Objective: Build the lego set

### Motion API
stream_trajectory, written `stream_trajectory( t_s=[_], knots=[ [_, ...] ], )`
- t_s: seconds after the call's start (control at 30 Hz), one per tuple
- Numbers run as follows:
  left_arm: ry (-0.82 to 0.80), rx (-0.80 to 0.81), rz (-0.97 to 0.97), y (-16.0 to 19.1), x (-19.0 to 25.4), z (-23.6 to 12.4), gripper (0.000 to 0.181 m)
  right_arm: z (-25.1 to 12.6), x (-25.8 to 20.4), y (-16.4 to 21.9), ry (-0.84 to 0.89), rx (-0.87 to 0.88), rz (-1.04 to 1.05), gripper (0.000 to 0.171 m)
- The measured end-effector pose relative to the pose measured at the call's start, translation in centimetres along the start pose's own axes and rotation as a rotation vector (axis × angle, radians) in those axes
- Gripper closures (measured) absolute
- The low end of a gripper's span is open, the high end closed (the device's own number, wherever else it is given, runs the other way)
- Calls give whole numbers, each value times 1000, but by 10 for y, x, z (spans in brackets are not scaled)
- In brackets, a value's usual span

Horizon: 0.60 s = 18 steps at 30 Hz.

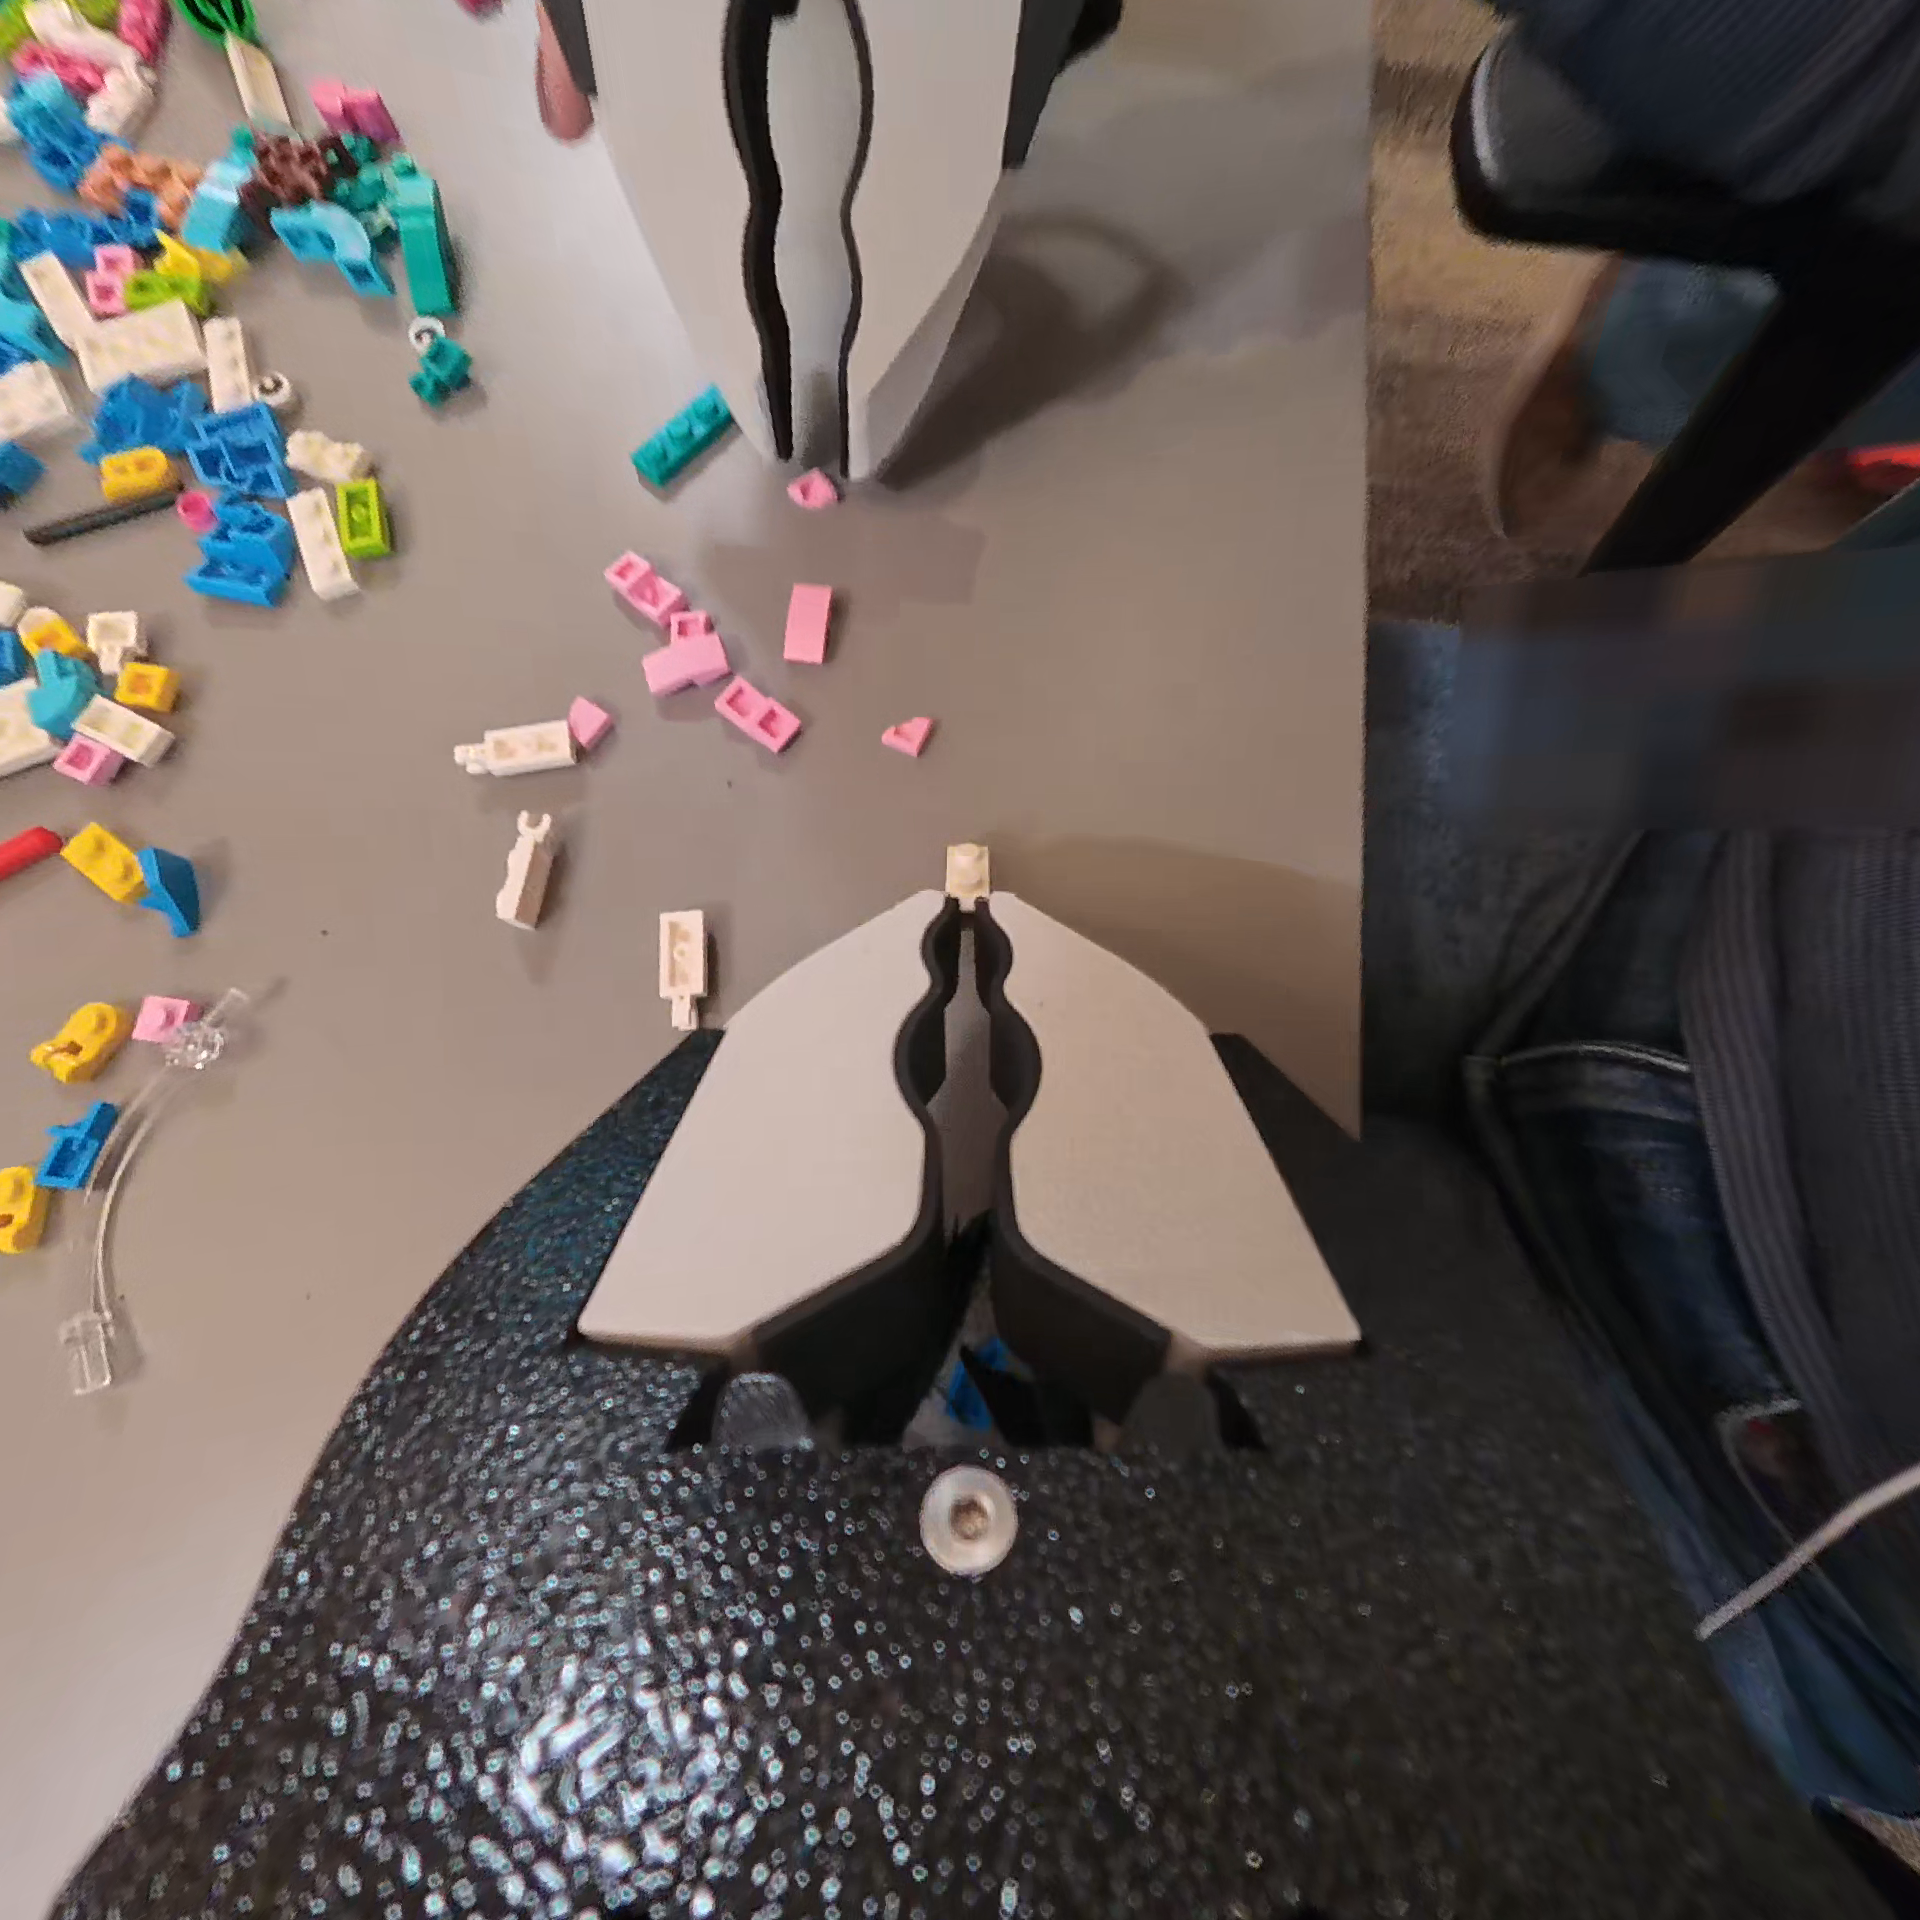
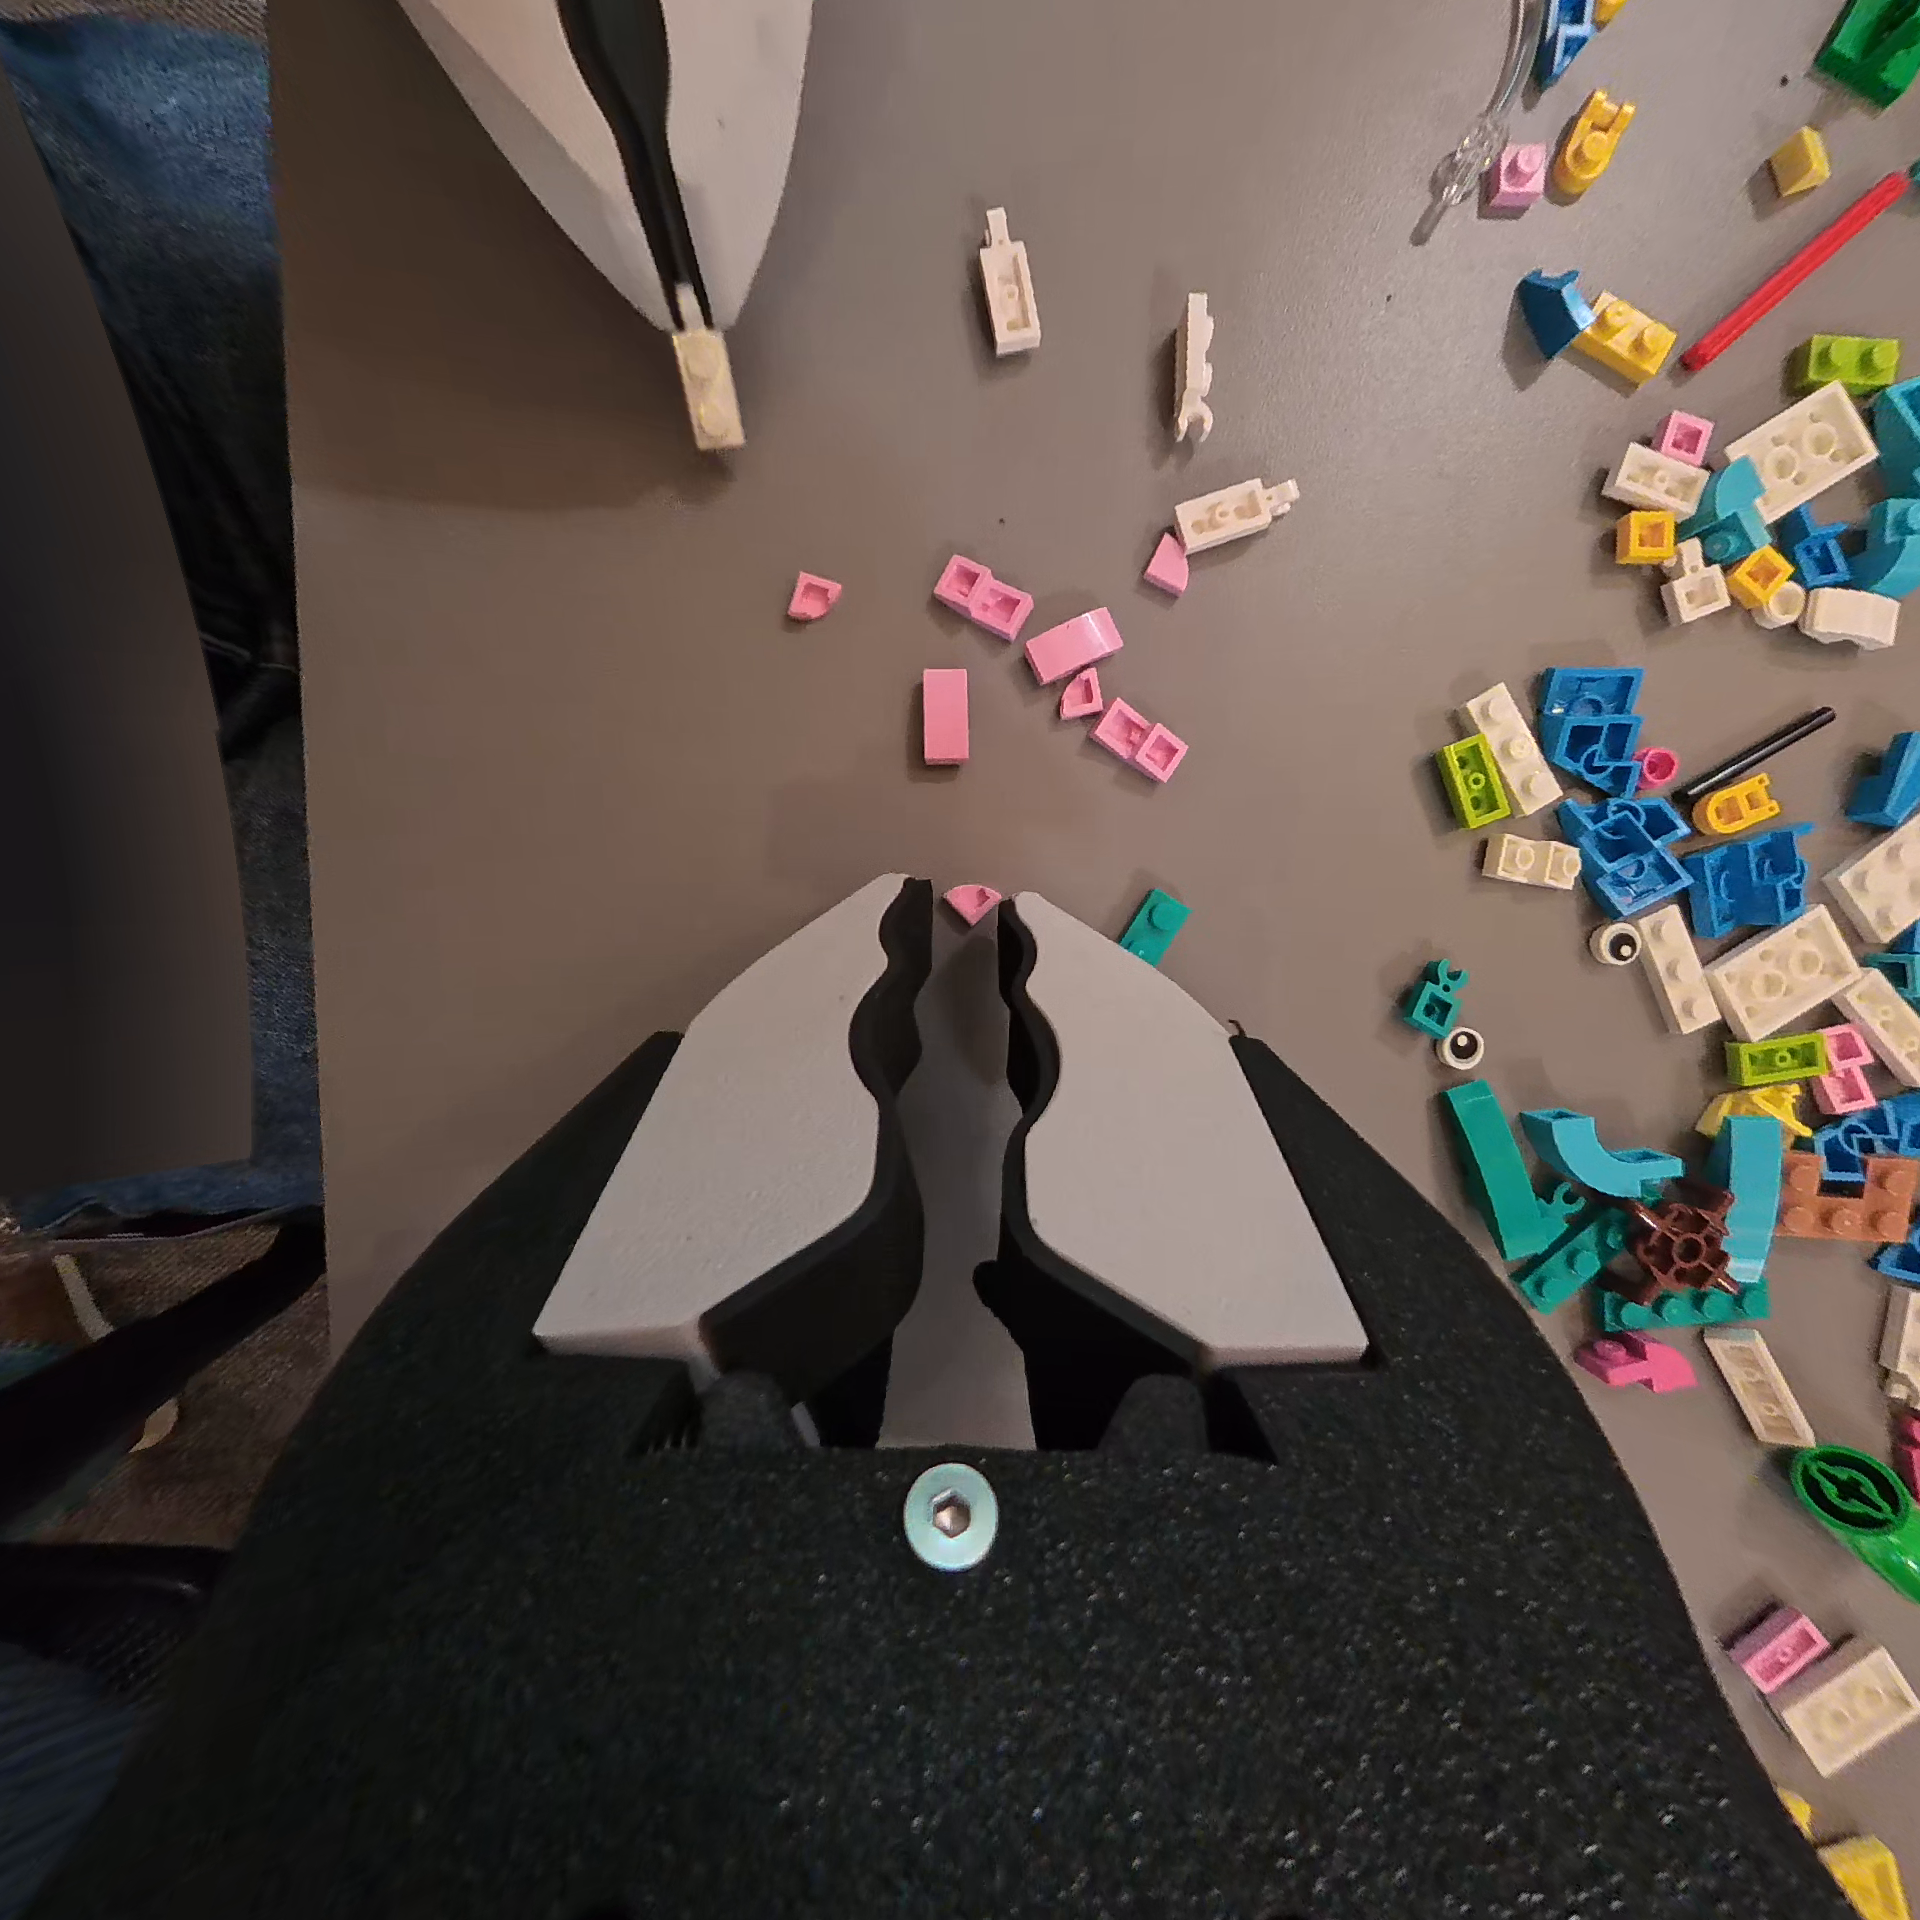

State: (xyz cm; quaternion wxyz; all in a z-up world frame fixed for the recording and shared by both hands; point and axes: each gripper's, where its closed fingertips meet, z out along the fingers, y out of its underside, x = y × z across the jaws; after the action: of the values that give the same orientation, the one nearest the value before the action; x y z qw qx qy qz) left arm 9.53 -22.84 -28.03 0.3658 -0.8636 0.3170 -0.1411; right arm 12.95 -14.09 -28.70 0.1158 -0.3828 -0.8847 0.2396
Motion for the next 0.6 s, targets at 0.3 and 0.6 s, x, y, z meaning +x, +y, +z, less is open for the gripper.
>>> stream_trajectory(
  t_s=[0.3, 0.6],
  knots=[
    [-20, -93, -11, 13, -1, 1, 178, 2, 0, 2, -4, -9, 8, 157],
    [-8, -96, -17, 14, 1, 0, 165, 5, 2, 2, 4, -12, 8, 155]
  ],
)
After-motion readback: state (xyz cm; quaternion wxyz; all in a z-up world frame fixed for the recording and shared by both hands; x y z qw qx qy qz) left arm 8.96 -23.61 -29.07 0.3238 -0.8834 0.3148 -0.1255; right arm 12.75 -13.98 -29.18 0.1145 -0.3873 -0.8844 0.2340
